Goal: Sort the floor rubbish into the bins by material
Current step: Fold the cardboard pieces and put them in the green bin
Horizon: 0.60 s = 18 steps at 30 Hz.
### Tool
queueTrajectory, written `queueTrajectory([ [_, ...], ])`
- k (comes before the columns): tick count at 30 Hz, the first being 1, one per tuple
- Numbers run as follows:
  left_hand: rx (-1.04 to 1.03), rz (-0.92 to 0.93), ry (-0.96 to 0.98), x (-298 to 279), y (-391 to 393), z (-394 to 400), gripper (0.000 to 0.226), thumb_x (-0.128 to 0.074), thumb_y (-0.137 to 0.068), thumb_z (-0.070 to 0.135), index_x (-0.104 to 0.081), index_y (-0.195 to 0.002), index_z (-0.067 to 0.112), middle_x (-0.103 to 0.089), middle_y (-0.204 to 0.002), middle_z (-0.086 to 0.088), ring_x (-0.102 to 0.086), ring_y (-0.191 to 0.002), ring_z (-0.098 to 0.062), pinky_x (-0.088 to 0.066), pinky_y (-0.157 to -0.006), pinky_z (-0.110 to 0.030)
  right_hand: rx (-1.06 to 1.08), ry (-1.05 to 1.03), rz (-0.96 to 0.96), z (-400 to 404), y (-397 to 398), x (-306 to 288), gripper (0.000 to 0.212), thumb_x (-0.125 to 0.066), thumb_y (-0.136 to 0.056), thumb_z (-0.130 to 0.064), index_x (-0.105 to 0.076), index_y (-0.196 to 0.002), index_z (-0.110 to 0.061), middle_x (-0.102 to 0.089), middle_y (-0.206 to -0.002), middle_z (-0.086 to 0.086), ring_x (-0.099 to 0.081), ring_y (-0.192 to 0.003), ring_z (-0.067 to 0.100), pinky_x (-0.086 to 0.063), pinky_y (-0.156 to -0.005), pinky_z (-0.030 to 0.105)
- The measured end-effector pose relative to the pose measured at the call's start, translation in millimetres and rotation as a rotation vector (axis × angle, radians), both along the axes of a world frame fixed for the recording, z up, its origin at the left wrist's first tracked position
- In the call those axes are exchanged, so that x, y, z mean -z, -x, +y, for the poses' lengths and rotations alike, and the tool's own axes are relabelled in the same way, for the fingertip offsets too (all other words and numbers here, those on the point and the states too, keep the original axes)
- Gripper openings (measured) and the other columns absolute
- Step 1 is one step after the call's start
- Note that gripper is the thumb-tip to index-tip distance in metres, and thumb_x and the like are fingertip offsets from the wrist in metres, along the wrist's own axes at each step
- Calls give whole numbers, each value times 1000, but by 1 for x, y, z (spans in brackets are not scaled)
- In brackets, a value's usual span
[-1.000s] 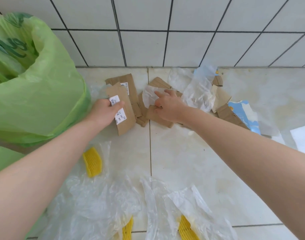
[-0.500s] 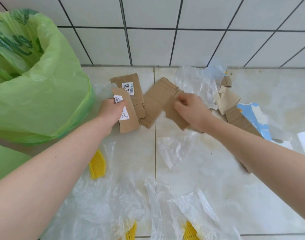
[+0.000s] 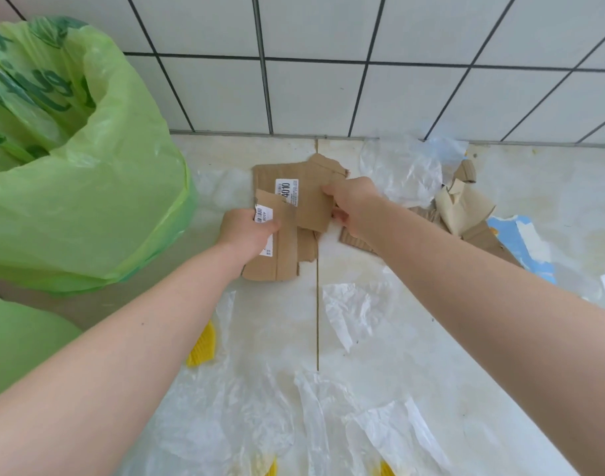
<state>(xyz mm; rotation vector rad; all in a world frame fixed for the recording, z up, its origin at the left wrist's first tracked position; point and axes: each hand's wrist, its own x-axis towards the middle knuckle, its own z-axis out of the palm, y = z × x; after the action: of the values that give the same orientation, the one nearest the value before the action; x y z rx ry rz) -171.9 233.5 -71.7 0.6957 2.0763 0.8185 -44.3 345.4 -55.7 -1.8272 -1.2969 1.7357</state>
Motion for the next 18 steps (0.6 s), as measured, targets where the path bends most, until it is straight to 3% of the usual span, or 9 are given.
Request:
queueTrajectory([
  [3,-31,-54,-9,4,-9,-3,12,-67,-86,17,-69,-85,5,-66,-83,-7,-61,-77,-23,-49,-69,-30,-74,56,-42,-7,5,-2,14,-62,-88,-18,-52,-82,-12,-50,-74,1,-45,-59,12,-39,-50,21],
  [9,-68,-117,45,6,-14,-7,9,-74,-80,15,-66,-76,19,-70,-91,-7,-67,-89,-27,-56,-82,-39,7,189,15,-13,3,-3,19,-59,-91,-19,-49,-105,-11,-56,-100,7,-58,-93,21,-50,-77,31],
  [12,-81,-129,23,4,-18,-8,11,-74,-79,12,-65,-75,17,-67,-81,-3,-64,-80,-25,-53,-72,-32,49,222,26,-16,-3,3,29,-57,-91,-18,-49,-119,-13,-59,-116,9,-61,-104,26,-55,-84,38],
  [15,-97,-148,-15,0,-21,-11,13,-75,-79,12,-64,-75,19,-64,-76,1,-62,-74,-21,-51,-68,-29,50,206,35,-17,-8,6,7,-59,-90,-19,-57,-93,-13,-62,-114,10,-62,-107,28,-53,-92,45],
  [18,-168,-213,-31,-2,-15,-18,13,-75,-79,12,-65,-76,19,-68,-83,-2,-64,-74,-19,-55,-71,-32,84,193,68,-14,-11,4,10,-58,-91,-19,-52,-85,-13,-61,-112,11,-61,-109,27,-51,-95,43],
])
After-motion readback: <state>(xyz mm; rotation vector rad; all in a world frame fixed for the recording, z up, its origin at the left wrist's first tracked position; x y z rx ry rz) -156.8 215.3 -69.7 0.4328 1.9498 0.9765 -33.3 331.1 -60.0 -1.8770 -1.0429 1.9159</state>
